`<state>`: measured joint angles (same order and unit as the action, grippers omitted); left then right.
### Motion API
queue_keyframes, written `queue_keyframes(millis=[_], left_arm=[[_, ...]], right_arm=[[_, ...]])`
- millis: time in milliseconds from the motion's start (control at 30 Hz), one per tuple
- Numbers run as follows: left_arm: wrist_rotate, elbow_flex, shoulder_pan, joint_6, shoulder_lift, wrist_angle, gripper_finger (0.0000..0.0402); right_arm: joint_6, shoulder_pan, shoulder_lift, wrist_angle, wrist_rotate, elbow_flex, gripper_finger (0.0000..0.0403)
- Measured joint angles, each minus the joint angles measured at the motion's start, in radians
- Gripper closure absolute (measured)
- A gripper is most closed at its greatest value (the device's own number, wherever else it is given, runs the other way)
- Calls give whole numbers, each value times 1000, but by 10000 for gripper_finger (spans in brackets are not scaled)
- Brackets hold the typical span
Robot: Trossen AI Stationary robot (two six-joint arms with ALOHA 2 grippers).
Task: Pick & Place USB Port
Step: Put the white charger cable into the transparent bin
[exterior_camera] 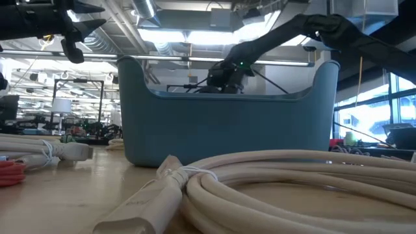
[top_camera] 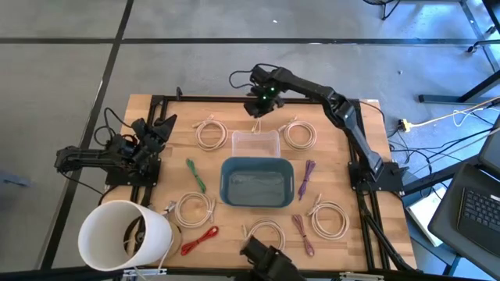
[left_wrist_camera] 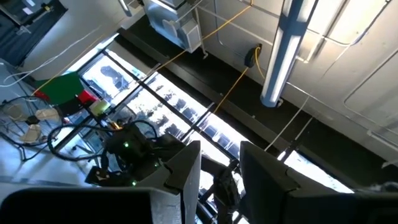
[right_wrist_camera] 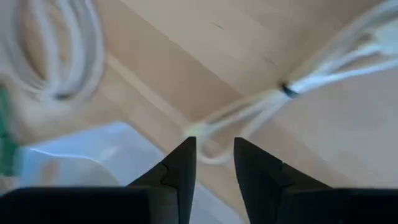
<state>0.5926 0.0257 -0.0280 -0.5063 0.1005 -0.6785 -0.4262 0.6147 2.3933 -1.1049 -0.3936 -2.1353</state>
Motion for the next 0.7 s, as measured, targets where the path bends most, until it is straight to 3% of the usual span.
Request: queue_keyframes(millis=[133,467,567,700], left_arm=[[-1,0,0,-4,0,3,297],[-10,0,0,12,0,3,297],[-15,0,0,12,0,5,297],[-15,0,0,15,0,10,297]], right_arm=[[-71,3,2,23,8,0,278],[-250,25,2,40,114,0,183],[-267,24,2,43,169,0,179],[-275,24,17,52,162,-1,192]])
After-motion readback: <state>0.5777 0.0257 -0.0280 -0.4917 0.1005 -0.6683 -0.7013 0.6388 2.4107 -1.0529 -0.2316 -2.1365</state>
